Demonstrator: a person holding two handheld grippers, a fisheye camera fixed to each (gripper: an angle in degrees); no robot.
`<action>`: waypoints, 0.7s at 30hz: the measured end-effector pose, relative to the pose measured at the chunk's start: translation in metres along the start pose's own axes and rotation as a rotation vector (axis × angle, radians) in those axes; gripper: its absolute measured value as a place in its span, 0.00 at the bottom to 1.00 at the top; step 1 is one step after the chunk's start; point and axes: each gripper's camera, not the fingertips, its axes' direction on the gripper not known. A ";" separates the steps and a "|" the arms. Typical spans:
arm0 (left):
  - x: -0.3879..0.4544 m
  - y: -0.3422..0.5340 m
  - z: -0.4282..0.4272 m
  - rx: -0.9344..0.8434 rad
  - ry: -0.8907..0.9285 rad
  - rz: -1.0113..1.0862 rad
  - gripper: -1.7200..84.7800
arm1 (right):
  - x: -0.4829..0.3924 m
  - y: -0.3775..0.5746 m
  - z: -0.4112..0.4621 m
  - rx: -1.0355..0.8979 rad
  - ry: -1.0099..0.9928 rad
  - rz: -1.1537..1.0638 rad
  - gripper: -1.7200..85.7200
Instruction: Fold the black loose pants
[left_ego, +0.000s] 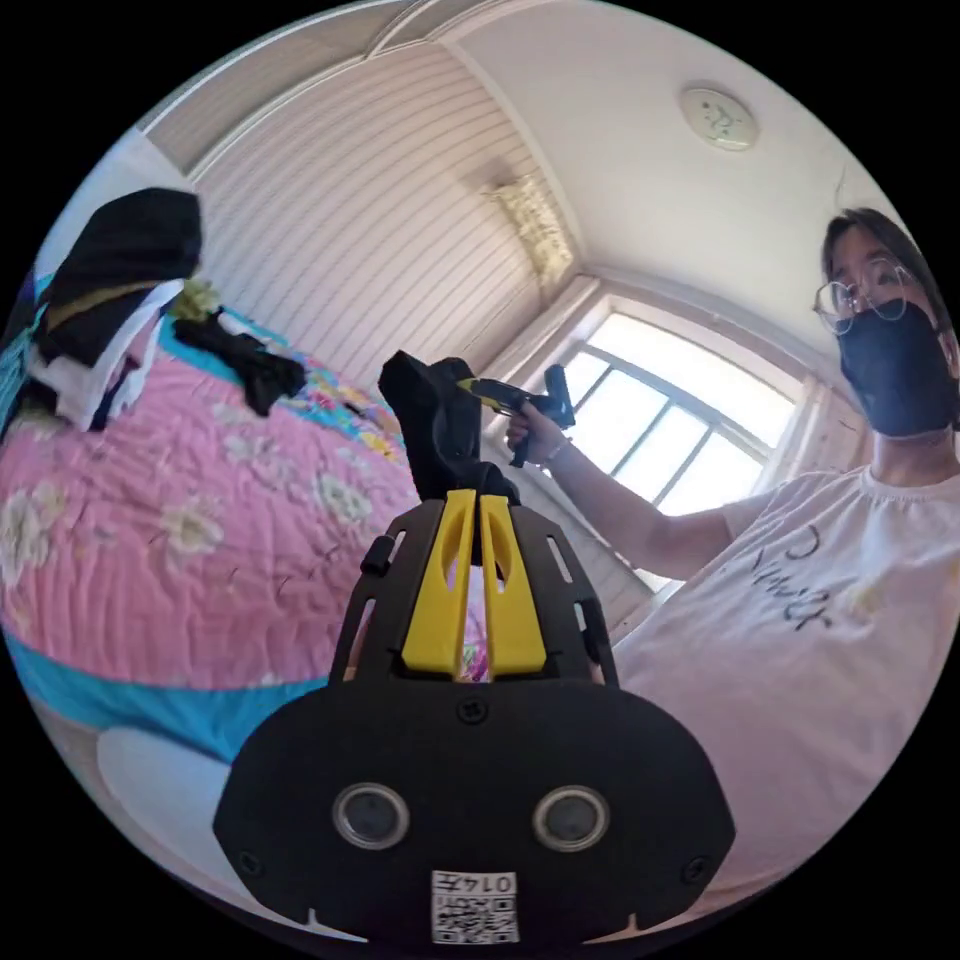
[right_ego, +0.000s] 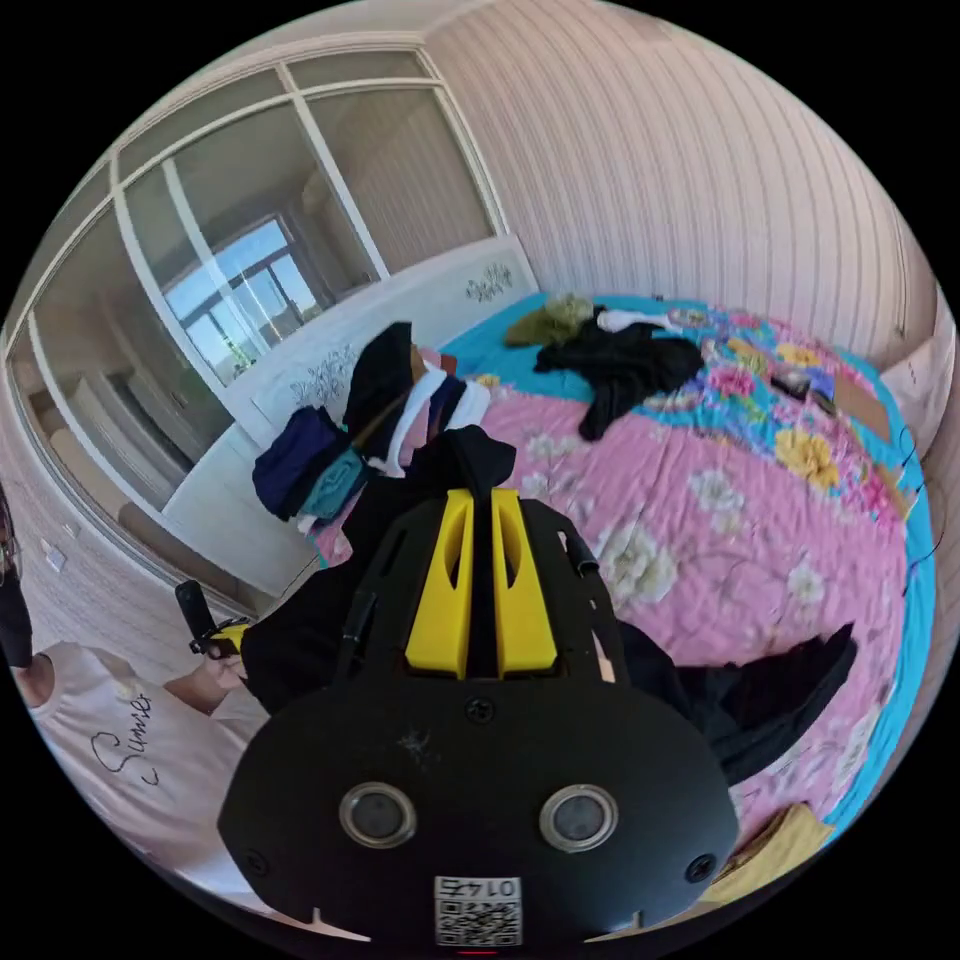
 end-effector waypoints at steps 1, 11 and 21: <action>-0.016 0.023 -0.011 -0.042 -0.097 -0.075 0.01 | 0.010 0.027 0.039 -0.085 -0.049 0.058 0.04; -0.047 0.045 -0.053 -0.009 -0.227 -0.217 0.01 | 0.016 0.054 0.074 -0.166 -0.055 0.052 0.04; -0.077 -0.023 -0.179 0.259 -0.778 -0.206 0.01 | -0.093 -0.088 0.159 -0.220 -0.224 -0.239 0.08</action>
